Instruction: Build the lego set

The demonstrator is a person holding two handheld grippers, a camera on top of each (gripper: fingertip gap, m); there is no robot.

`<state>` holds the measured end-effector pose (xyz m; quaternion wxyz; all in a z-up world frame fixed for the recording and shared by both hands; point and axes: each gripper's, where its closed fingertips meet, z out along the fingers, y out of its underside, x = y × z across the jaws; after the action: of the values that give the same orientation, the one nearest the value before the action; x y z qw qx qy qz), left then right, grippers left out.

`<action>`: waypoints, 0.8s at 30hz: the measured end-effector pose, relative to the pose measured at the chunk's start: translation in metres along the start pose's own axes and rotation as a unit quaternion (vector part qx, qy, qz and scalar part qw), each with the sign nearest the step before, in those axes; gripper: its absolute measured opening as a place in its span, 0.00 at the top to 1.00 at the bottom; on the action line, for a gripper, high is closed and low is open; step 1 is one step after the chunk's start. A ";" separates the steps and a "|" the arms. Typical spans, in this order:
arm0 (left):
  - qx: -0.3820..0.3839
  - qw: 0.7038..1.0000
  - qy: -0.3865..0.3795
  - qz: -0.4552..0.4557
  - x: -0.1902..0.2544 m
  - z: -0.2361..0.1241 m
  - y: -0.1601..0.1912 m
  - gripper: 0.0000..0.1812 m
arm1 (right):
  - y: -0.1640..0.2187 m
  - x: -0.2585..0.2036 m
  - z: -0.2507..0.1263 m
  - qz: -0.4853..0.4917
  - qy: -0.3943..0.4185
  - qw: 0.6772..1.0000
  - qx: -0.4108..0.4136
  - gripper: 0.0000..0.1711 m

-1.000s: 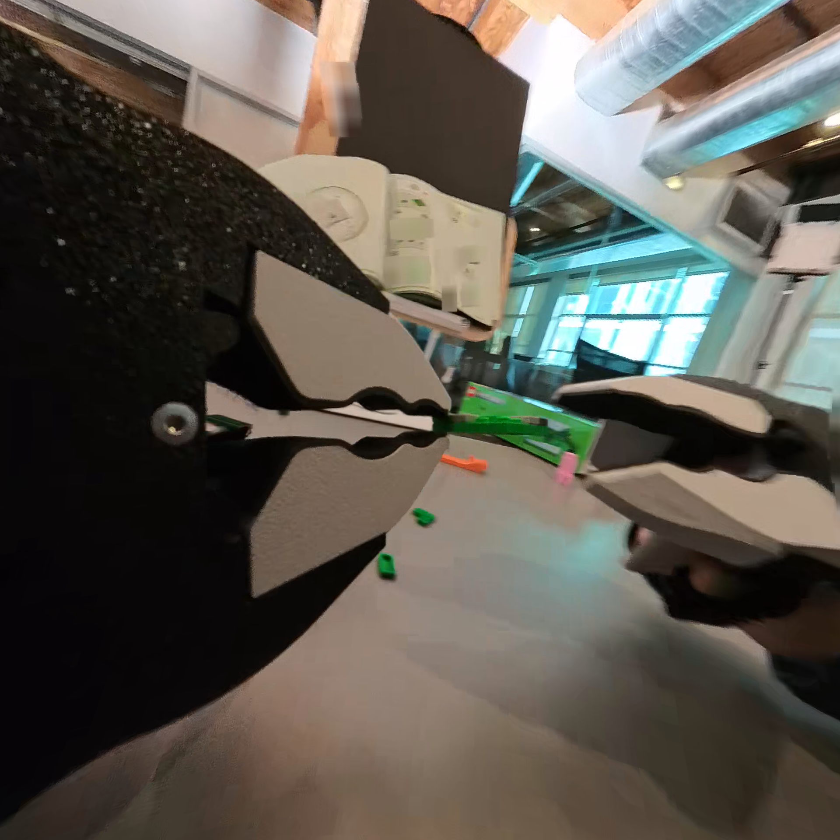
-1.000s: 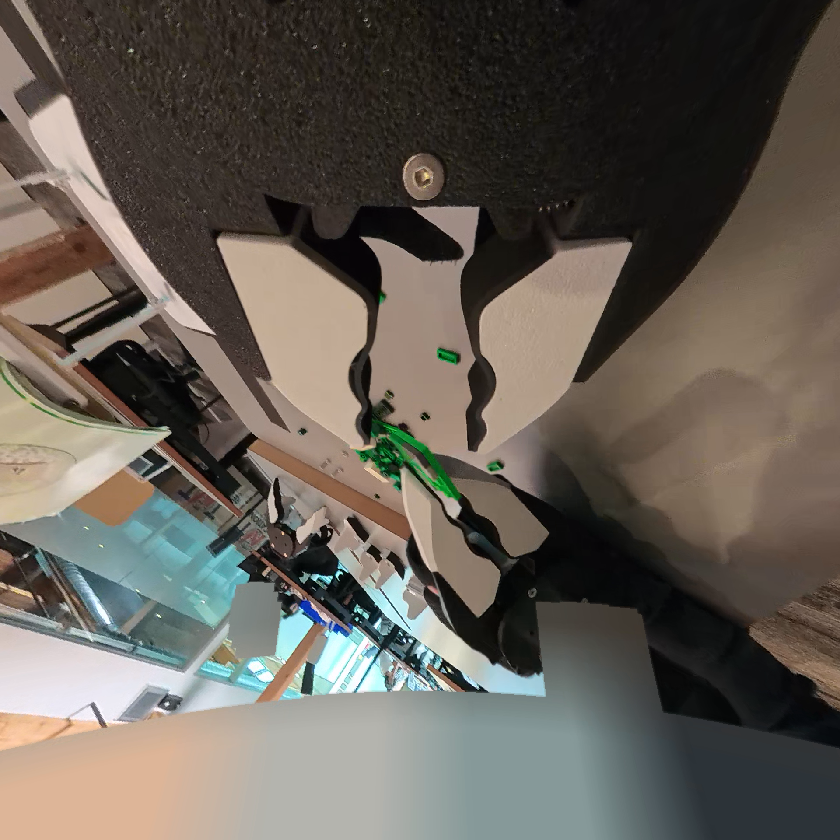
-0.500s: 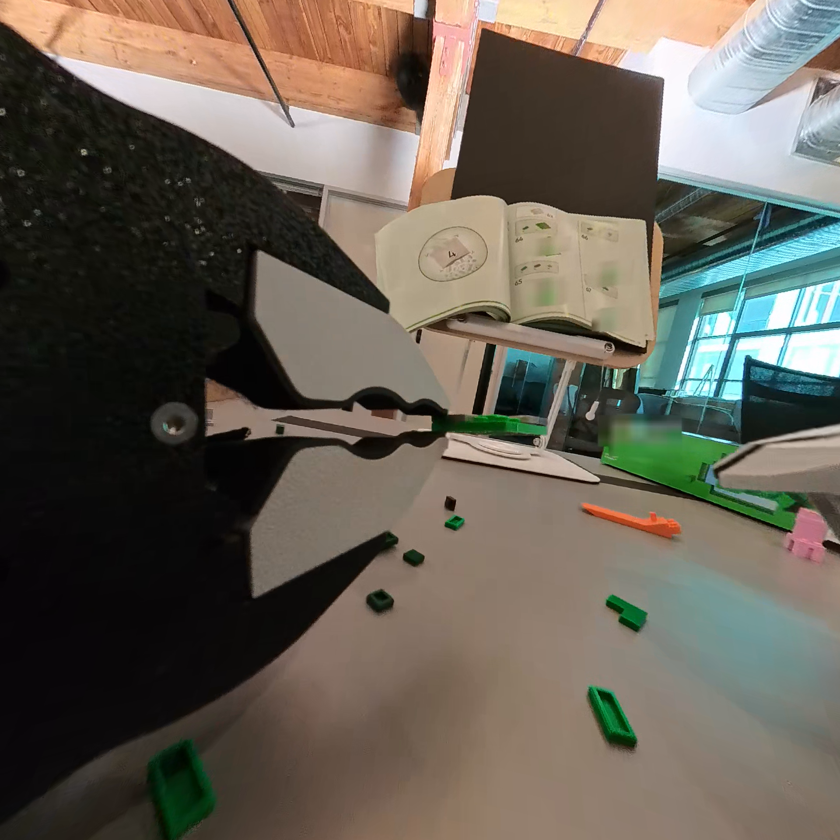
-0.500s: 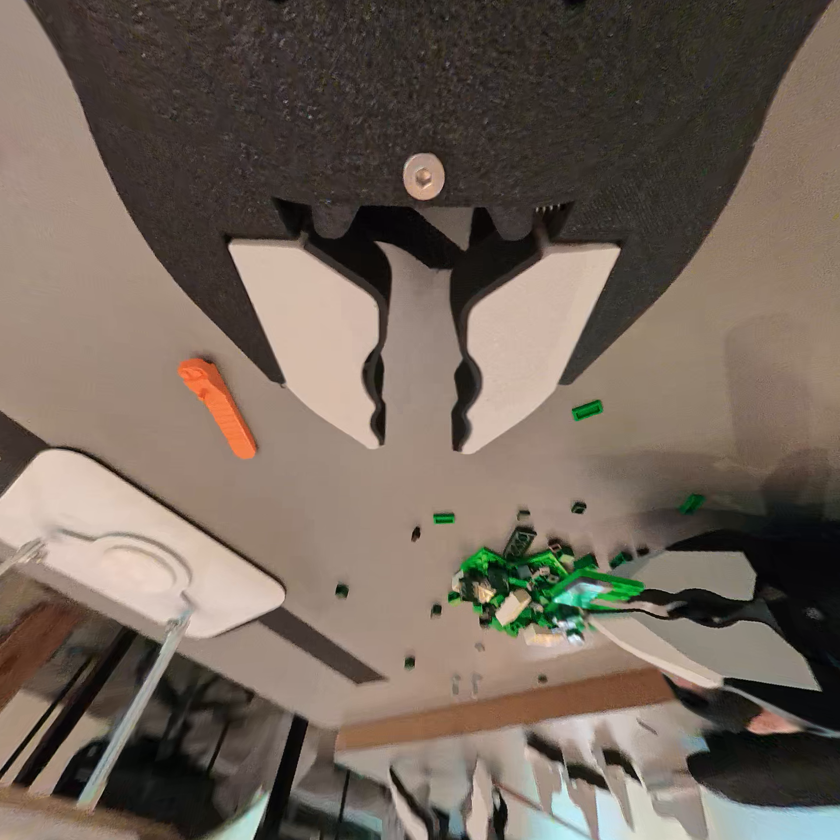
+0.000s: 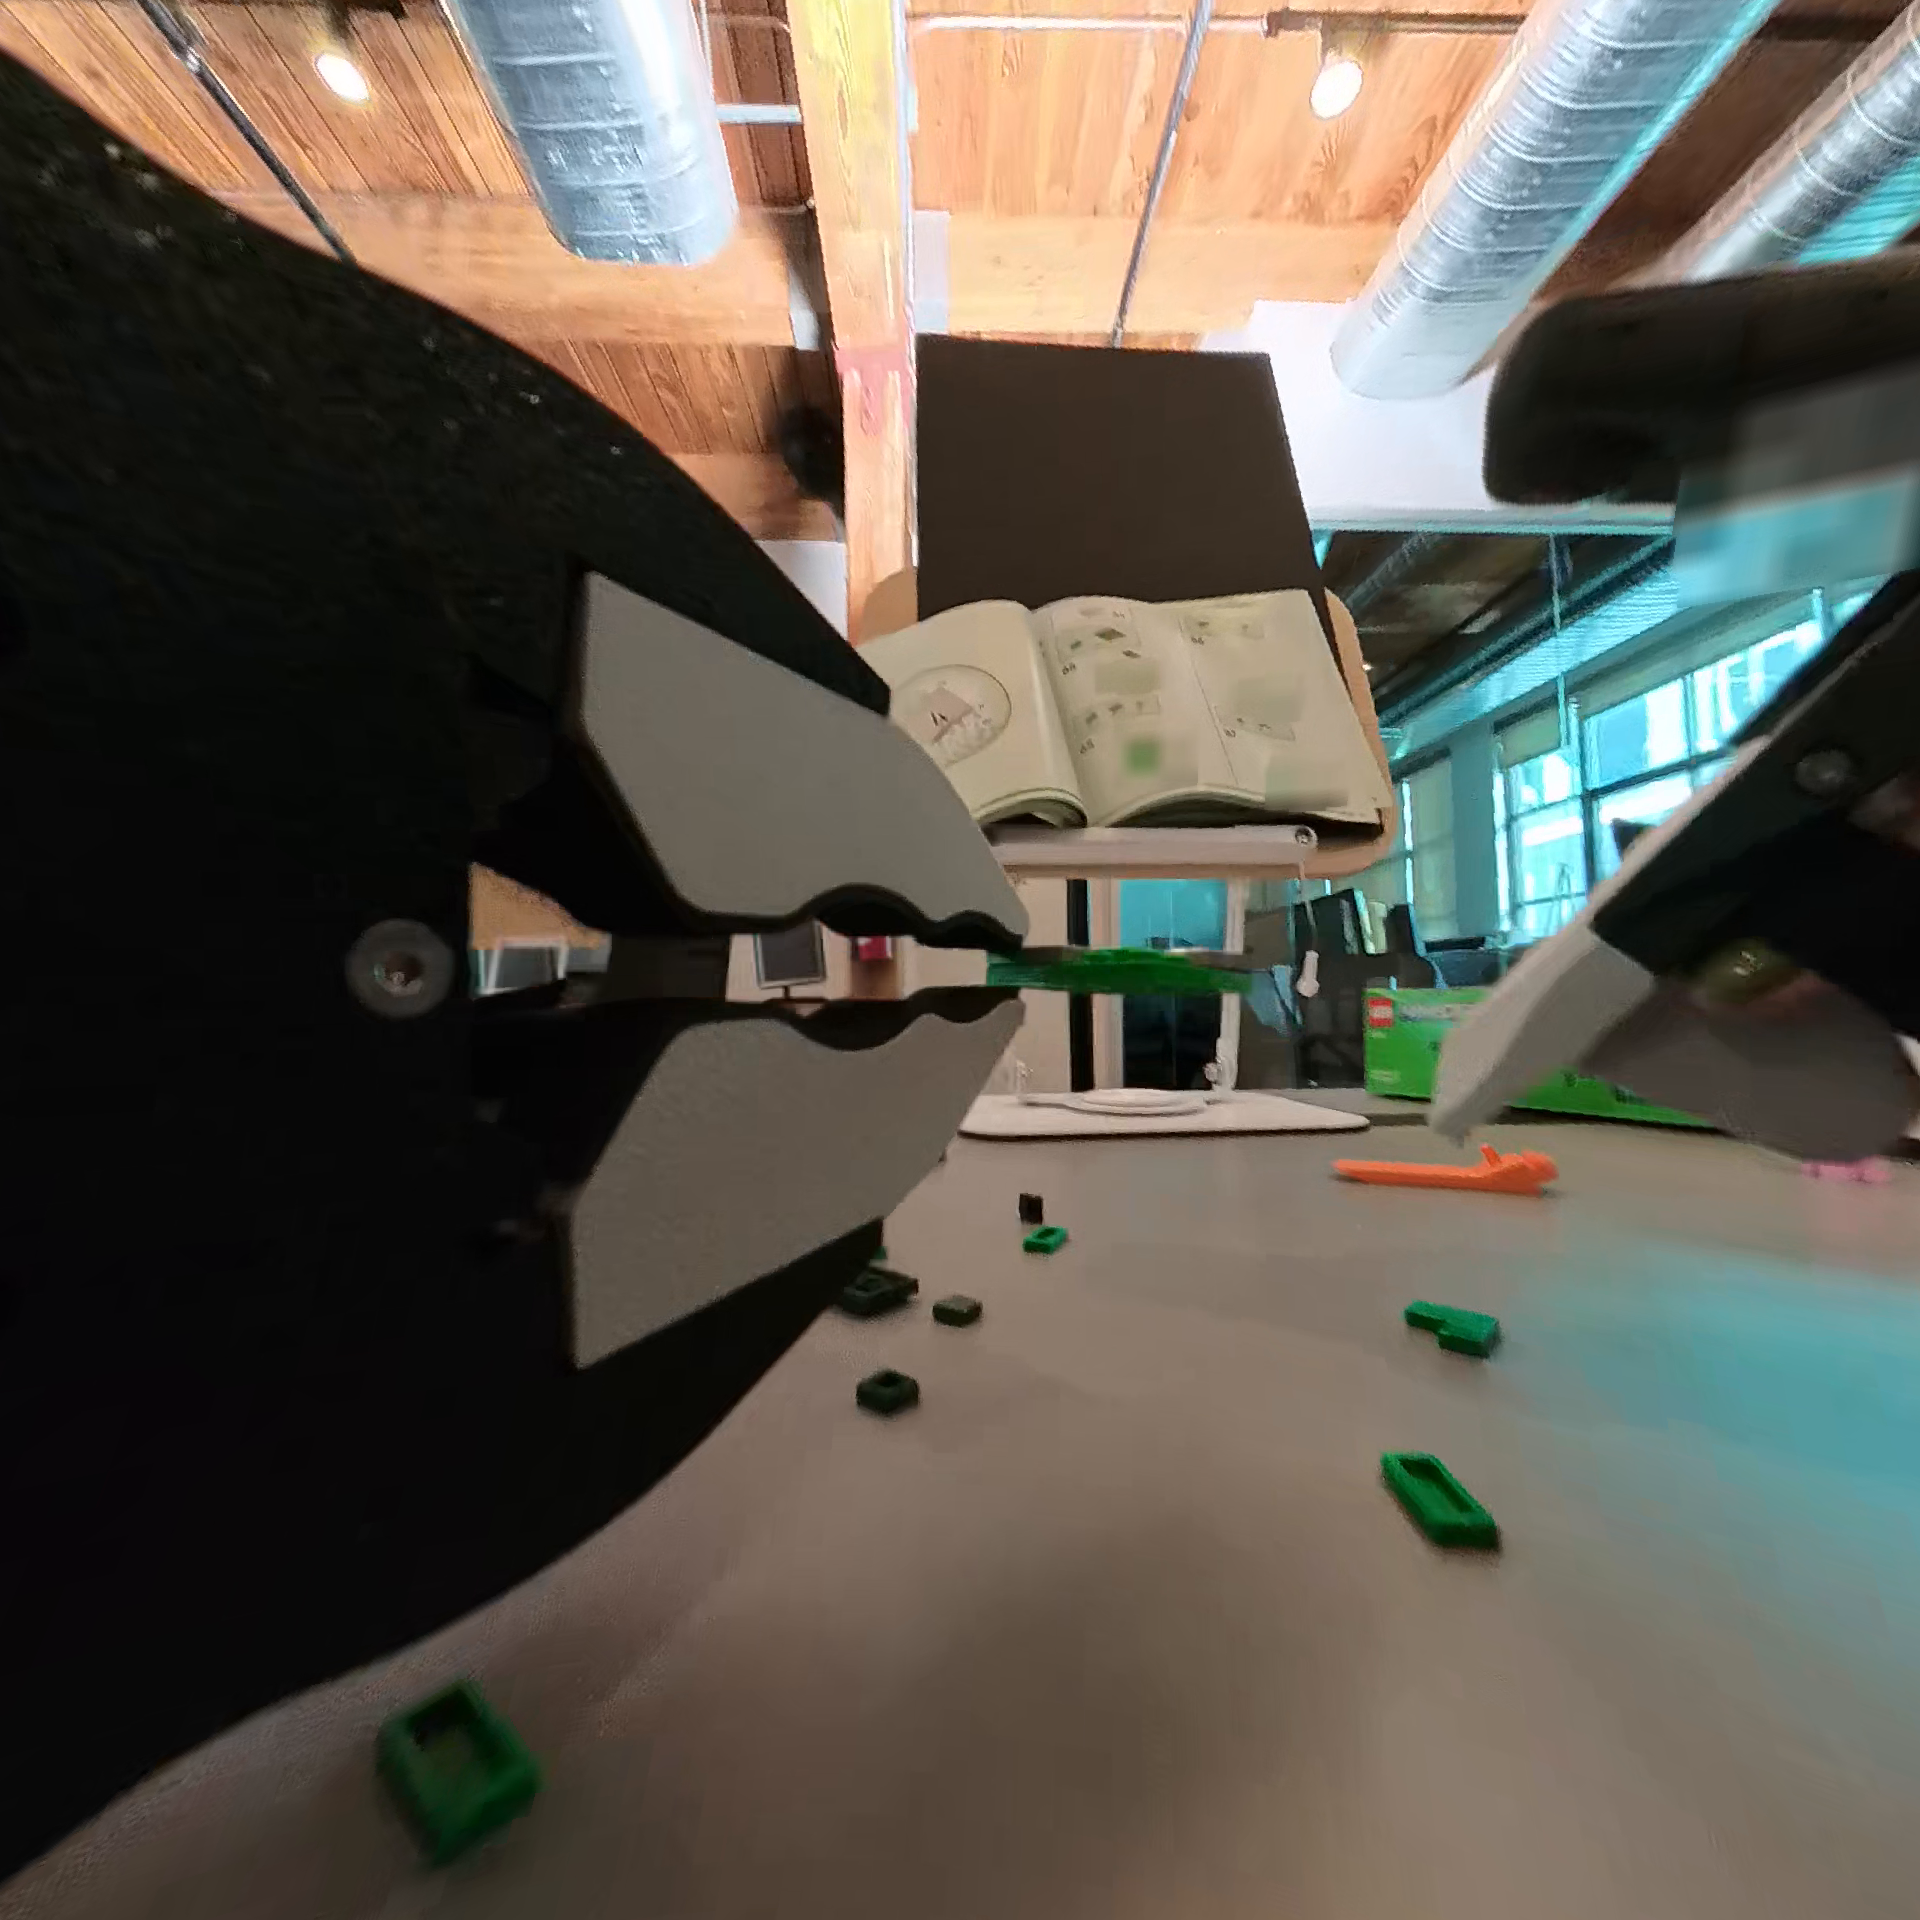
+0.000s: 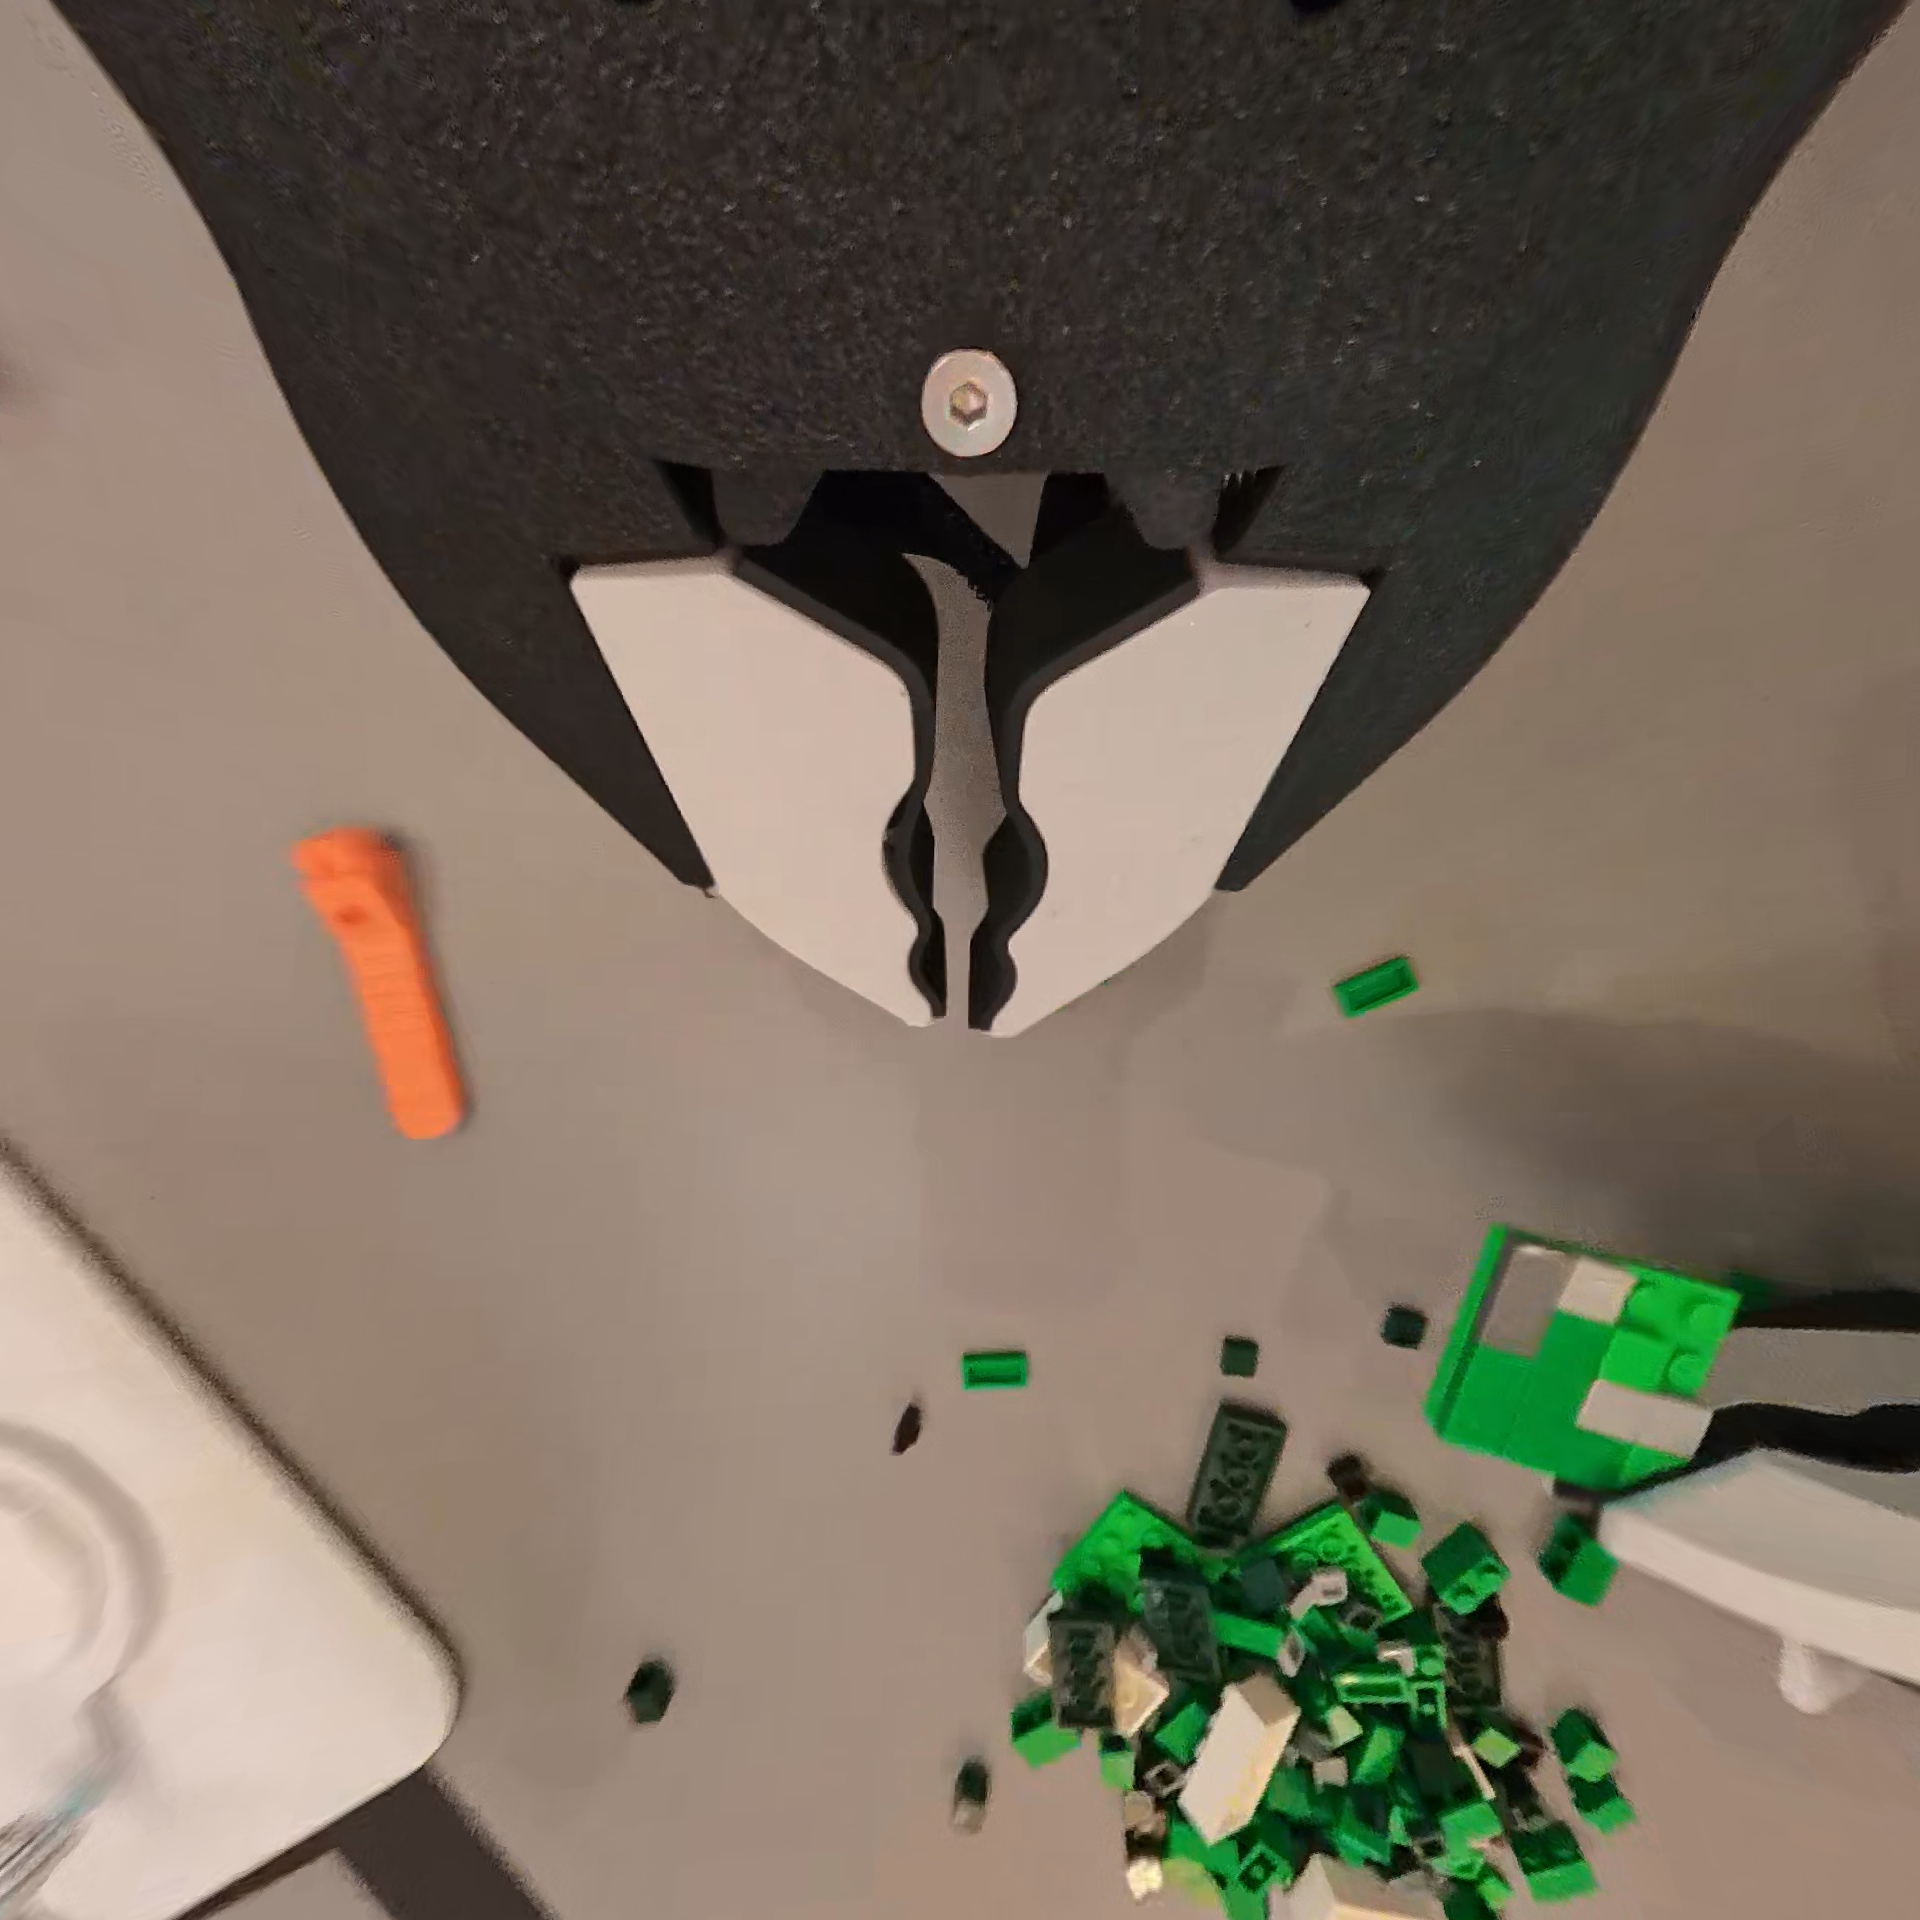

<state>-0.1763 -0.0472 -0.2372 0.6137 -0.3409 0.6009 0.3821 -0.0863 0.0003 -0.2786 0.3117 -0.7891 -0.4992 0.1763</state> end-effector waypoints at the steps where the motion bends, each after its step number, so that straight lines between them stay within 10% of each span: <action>1: -0.005 1.000 -0.004 0.000 -0.001 0.000 0.002 0.97 | 0.004 -0.007 0.003 0.022 -0.027 0.999 -0.008 0.98; 24: 0.012 0.998 -0.004 -0.055 -0.005 -0.003 0.000 0.97 | 0.017 0.008 0.005 0.007 -0.011 0.995 0.103 1.00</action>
<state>-0.1772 -0.0502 -0.2326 0.6403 -0.3649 0.5830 0.3419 -0.0740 0.0034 -0.2934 0.3851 -0.7539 -0.4764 0.2374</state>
